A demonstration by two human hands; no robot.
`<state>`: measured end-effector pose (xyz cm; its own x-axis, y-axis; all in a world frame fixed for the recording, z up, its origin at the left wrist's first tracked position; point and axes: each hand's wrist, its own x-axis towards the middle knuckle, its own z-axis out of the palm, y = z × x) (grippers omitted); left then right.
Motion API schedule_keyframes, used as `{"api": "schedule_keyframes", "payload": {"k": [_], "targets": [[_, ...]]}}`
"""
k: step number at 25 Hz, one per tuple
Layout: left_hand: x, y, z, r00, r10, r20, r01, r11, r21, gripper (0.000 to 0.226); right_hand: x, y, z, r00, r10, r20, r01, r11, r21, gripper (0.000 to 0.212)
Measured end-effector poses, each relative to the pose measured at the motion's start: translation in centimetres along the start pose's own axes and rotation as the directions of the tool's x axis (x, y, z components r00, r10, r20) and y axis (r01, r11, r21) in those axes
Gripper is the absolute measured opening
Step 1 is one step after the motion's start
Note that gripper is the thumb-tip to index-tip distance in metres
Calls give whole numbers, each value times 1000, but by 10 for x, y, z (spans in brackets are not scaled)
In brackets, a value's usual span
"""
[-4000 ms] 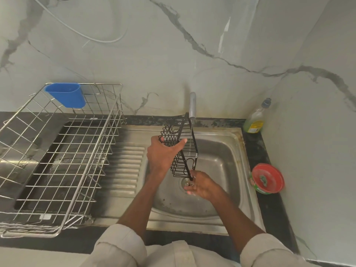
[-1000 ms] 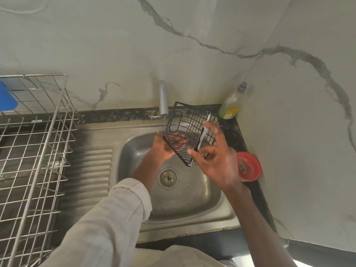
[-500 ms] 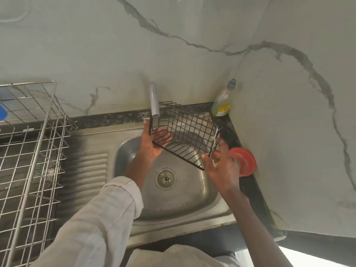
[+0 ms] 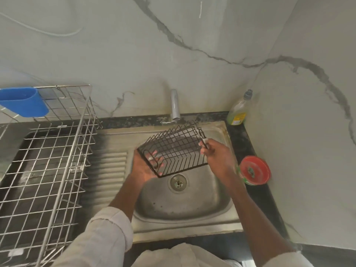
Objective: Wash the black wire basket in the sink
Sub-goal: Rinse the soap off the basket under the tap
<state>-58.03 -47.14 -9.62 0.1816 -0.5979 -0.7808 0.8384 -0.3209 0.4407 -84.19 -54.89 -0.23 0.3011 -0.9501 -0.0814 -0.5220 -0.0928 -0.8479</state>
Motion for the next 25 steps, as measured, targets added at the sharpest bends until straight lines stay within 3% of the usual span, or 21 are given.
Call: {"api": "schedule_keyframes", "payload": {"k": [3, 5, 8, 11, 15, 18, 21, 25], "targets": [[0, -21, -17, 1000, -2, -32, -5, 977, -212, 113, 23, -29, 18, 999, -45, 21, 45, 999, 8, 20], [3, -35, -18, 995, 6, -99, -29, 973, -231, 112, 35, -46, 25, 996, -76, 37, 79, 994, -75, 22], [8, -58, -15, 964, 38, -262, -48, 998, -32, 75, 43, -67, 32, 990, -91, 107, 111, 974, -196, 29], [32, -70, -20, 954, 42, -297, -31, 999, 43, 40, 52, -79, 35, 965, -74, 251, 108, 987, -121, 52], [43, -66, -15, 942, 43, -332, 54, 959, 278, 29, 65, -81, 43, 902, -56, 428, 96, 993, -73, 63], [36, -61, -11, 956, 112, -271, 10, 911, 411, 26, 75, -76, 59, 926, -42, 374, 96, 987, -126, 53], [24, -50, -8, 913, 333, -237, -138, 796, 589, 30, 77, -73, 75, 960, -21, 279, 81, 975, -206, 25], [-21, -32, 29, 887, 459, 52, -422, 759, 495, 55, 70, -73, 89, 981, -40, 189, 92, 957, -275, 20]]}}
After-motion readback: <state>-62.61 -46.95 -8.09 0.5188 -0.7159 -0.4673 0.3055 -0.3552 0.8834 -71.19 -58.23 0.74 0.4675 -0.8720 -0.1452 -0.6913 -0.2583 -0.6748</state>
